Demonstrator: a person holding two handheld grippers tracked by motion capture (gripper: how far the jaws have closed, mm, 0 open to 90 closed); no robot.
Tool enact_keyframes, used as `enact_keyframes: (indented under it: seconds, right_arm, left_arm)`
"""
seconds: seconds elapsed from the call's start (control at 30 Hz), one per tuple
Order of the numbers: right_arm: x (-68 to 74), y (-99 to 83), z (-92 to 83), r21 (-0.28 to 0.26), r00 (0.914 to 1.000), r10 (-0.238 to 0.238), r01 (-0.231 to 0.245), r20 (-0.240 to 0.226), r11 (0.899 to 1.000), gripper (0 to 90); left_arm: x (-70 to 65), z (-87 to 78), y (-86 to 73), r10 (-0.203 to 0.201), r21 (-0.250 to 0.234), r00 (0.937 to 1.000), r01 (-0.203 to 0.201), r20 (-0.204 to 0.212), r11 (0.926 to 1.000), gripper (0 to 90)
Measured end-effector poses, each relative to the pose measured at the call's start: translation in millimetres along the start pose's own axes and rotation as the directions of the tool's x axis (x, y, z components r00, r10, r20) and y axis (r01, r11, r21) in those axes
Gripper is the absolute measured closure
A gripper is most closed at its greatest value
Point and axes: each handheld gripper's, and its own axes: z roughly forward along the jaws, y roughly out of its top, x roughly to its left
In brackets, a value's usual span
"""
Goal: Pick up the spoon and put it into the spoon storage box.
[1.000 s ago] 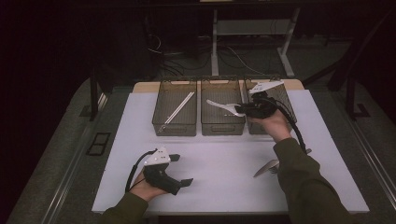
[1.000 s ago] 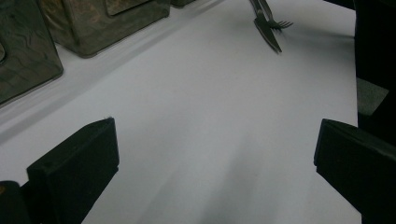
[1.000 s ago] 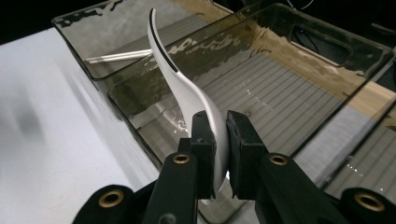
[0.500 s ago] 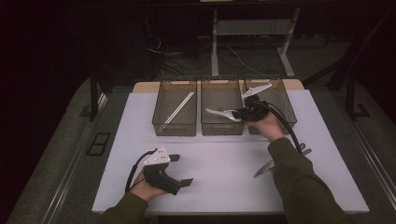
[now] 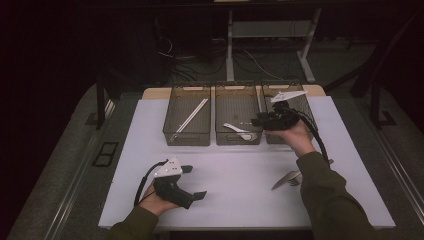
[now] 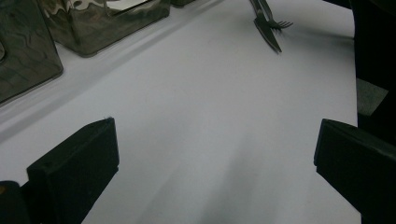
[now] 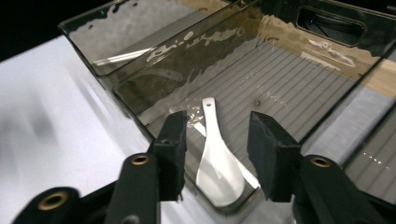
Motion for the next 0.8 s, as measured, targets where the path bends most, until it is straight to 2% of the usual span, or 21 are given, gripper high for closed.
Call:
enact_keyframes:
  seconds: [0.33,0.47,0.73,0.8]
  right_arm:
    - [9.4,-17.8,-25.9,-0.006,0.9999,-0.011,0.011,-0.007,1.000,44.4]
    - [15.6,-25.4,-35.6,-0.034,0.9994,-0.031,0.030,-0.018,0.999,43.8]
    - [21.2,-36.5,-53.9,-0.031,0.9983,-0.054,0.054,-0.022,0.998,42.5]
    - [20.9,-39.4,-58.6,-0.036,0.9986,-0.048,0.047,-0.021,0.998,42.4]
  left_arm:
    - [-0.3,0.7,0.1,-0.001,0.003,1.0000,0.001,-0.004,1.0000,0.0]
    - [0.2,0.4,-0.2,-0.003,0.003,1.0000,0.003,-0.006,1.0000,0.0]
    - [0.0,-0.2,0.0,-0.004,0.001,1.0000,0.004,-0.006,1.0000,0.0]
    - [-0.1,-0.5,0.0,-0.001,0.000,1.0000,0.001,-0.008,1.0000,0.0]
